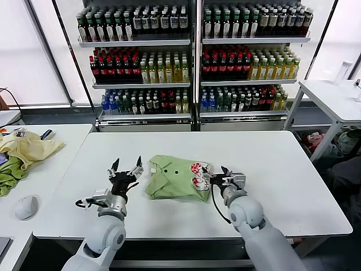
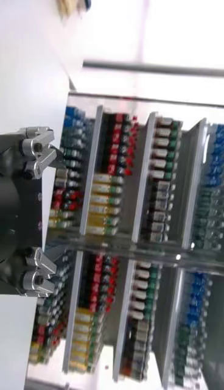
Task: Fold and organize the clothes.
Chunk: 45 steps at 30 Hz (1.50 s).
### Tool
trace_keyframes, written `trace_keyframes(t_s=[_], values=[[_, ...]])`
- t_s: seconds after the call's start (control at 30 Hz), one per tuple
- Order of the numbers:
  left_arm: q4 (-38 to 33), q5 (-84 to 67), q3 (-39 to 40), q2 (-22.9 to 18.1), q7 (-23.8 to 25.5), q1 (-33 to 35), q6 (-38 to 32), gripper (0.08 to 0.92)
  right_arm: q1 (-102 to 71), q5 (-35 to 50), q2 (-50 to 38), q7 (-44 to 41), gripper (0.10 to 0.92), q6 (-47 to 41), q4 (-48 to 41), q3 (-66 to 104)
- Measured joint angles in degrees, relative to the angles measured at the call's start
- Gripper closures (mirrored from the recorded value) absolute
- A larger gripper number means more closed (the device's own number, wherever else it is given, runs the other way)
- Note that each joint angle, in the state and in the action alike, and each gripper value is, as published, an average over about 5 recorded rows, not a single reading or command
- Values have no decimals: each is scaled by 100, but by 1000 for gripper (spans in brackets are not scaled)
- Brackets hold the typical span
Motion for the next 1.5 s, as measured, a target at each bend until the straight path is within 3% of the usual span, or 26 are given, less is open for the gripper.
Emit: trace_keyframes(t_s=[0.2, 0.77, 0.97, 1.2, 1.5], values=[[-83, 54, -144, 46, -29, 185, -83, 177, 147, 118, 127, 233, 275, -64, -325, -176], [-167, 109, -254, 119, -60, 401, -164, 177, 555, -24, -32, -94, 766, 36, -885, -325], [-189, 154, -260, 147, -40, 456, -167, 177, 814, -445, -248, -464, 876, 164, -1206, -266], [-217, 267, -214, 138, 5, 491, -173, 177, 993, -1096, -514, -959, 855, 423, -1433, -96], [-319, 451, -111, 125, 100, 611, -198, 177, 703, -1626, -758, -1184, 605, 887, -1217, 255]])
